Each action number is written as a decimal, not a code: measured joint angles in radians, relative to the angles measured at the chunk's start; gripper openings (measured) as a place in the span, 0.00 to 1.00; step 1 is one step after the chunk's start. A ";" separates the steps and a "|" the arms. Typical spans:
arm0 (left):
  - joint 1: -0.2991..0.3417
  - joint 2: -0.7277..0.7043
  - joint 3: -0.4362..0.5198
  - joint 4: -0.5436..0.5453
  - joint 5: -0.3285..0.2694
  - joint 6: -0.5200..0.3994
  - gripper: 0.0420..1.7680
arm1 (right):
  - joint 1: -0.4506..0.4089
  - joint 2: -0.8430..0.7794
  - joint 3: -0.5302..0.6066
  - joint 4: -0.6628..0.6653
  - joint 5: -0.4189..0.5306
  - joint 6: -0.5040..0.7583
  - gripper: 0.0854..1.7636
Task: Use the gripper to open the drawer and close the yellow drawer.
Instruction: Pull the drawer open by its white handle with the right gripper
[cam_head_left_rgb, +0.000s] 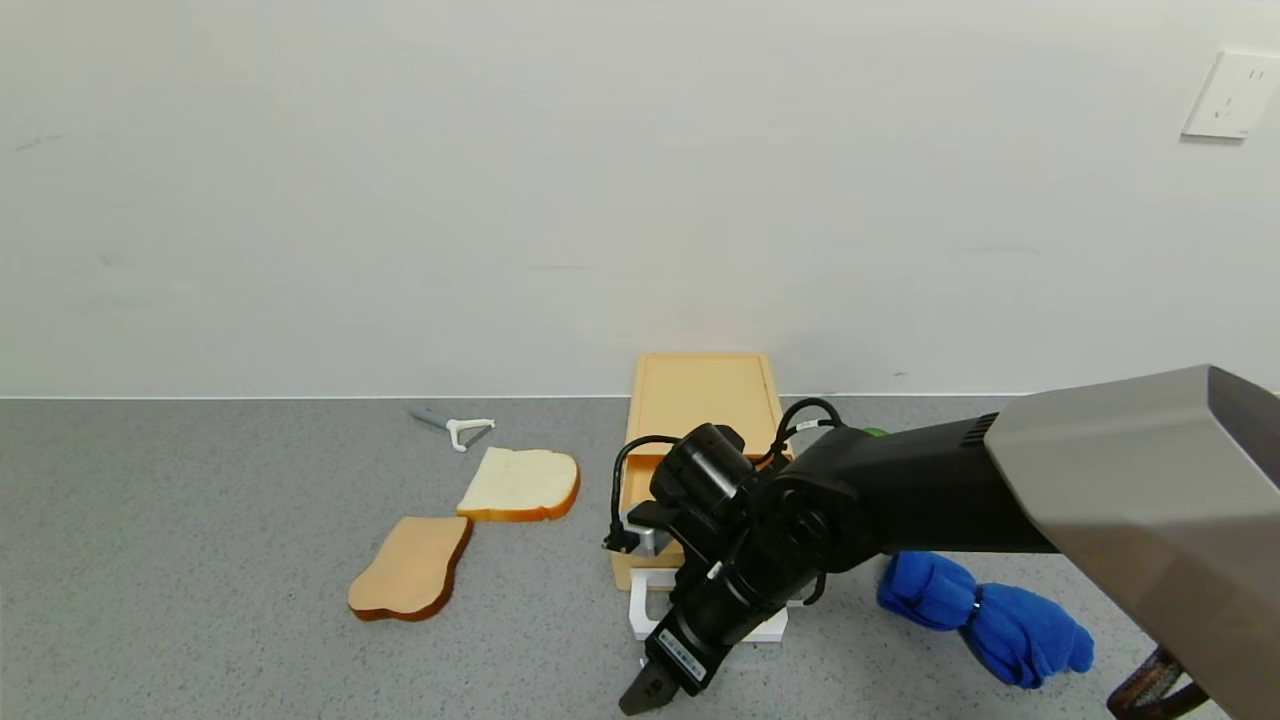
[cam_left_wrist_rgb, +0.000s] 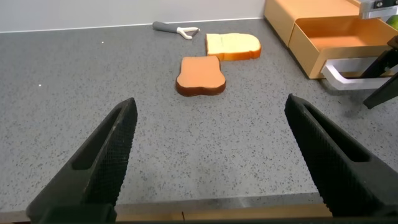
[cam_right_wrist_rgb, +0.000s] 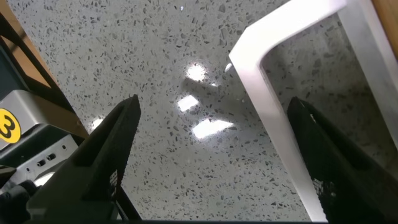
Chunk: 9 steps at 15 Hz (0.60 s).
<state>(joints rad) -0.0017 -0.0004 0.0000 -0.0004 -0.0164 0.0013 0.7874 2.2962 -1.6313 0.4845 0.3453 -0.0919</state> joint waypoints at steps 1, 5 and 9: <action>0.000 0.000 0.000 0.000 0.000 0.000 0.97 | 0.000 -0.001 0.003 -0.001 0.000 0.000 0.97; 0.000 0.000 0.000 0.000 0.000 0.000 0.97 | 0.007 -0.008 0.021 -0.003 -0.003 0.000 0.97; 0.000 0.000 0.000 0.000 0.000 0.000 0.97 | 0.018 -0.017 0.035 -0.002 -0.003 0.001 0.97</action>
<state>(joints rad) -0.0017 -0.0004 0.0000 -0.0004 -0.0168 0.0017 0.8057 2.2787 -1.5966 0.4826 0.3423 -0.0909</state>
